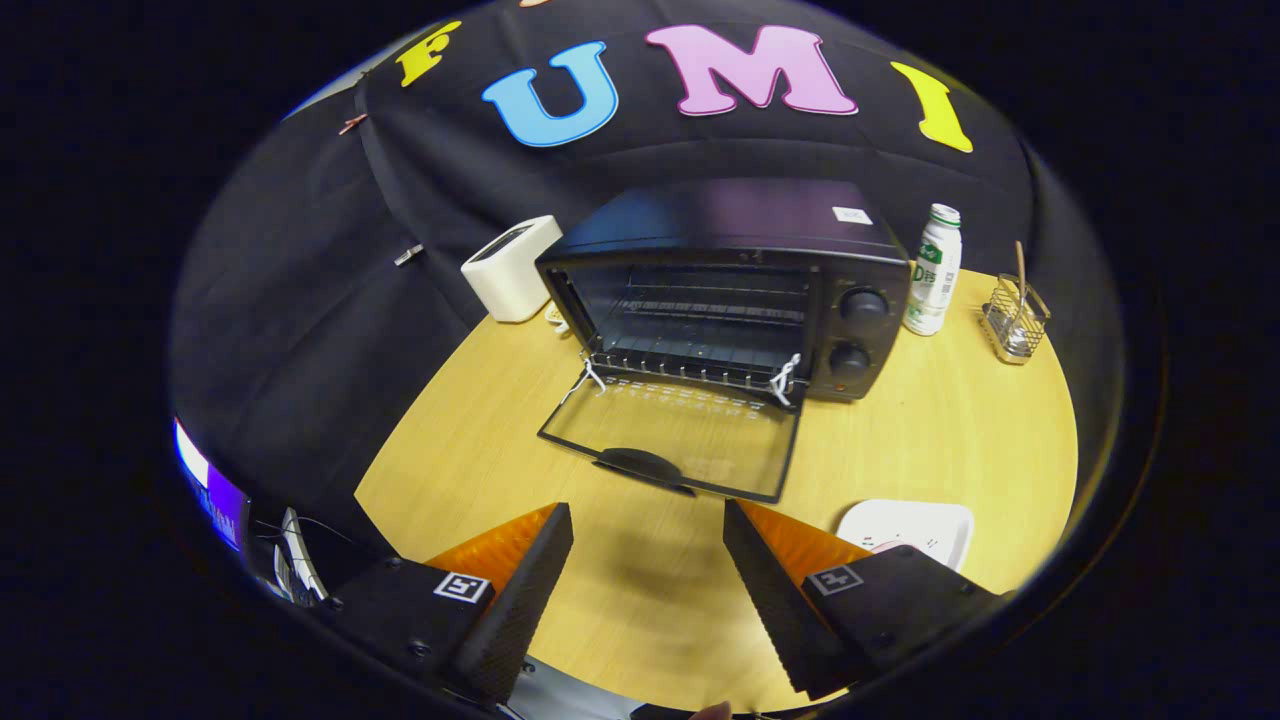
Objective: Open the toaster oven, put the food inside, and close the toaster oven door.
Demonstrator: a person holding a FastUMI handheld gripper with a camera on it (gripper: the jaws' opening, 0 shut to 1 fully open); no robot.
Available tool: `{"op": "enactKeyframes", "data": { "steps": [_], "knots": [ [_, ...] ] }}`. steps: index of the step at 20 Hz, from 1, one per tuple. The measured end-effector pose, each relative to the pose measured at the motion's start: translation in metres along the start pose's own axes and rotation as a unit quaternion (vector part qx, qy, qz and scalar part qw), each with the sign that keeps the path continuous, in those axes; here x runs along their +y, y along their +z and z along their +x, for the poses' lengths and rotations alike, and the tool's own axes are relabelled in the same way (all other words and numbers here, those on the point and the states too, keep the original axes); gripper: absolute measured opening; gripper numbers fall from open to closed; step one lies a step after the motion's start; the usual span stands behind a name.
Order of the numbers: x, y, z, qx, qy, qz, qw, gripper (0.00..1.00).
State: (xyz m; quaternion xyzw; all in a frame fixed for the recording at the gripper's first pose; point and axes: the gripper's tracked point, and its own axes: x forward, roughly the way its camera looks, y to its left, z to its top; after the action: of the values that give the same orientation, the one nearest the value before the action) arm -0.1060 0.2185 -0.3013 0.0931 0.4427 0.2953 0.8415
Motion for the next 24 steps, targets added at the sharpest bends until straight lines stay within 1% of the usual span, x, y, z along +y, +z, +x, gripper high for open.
{"op": "enactKeyframes", "data": {
  "steps": [1, 2, 4, 7, 9, 12, 13, 15, 16, 18, 20, 22, 23, 24],
  "knots": [
    [-0.010, 0.005, -0.008, 0.001, 0.010, 0.010, 1.000, 0.99],
    [-0.024, 0.005, -0.016, 0.007, 0.012, 0.019, 1.000, 0.99],
    [-0.060, -0.001, -0.031, 0.031, 0.000, 0.041, 0.999, 0.99],
    [-0.119, -0.016, -0.047, 0.067, -0.028, 0.071, 0.995, 0.99],
    [-0.163, -0.033, -0.058, 0.090, -0.057, 0.081, 0.991, 0.99],
    [-0.219, -0.068, -0.063, 0.145, -0.100, 0.096, 0.980, 0.99],
    [-0.230, -0.078, -0.061, 0.162, -0.104, 0.104, 0.976, 0.99],
    [-0.251, -0.098, -0.053, 0.195, -0.116, 0.114, 0.967, 0.94],
    [-0.257, -0.108, -0.048, 0.211, -0.119, 0.119, 0.963, 0.88],
    [-0.264, -0.119, -0.040, 0.230, -0.124, 0.132, 0.956, 0.81],
    [-0.268, -0.123, -0.030, 0.234, -0.128, 0.141, 0.953, 0.81],
    [-0.274, -0.128, -0.023, 0.241, -0.139, 0.134, 0.951, 0.81],
    [-0.272, -0.132, -0.020, 0.247, -0.137, 0.135, 0.950, 0.81],
    [-0.273, -0.137, -0.018, 0.254, -0.141, 0.137, 0.947, 0.65]
  ]
}}
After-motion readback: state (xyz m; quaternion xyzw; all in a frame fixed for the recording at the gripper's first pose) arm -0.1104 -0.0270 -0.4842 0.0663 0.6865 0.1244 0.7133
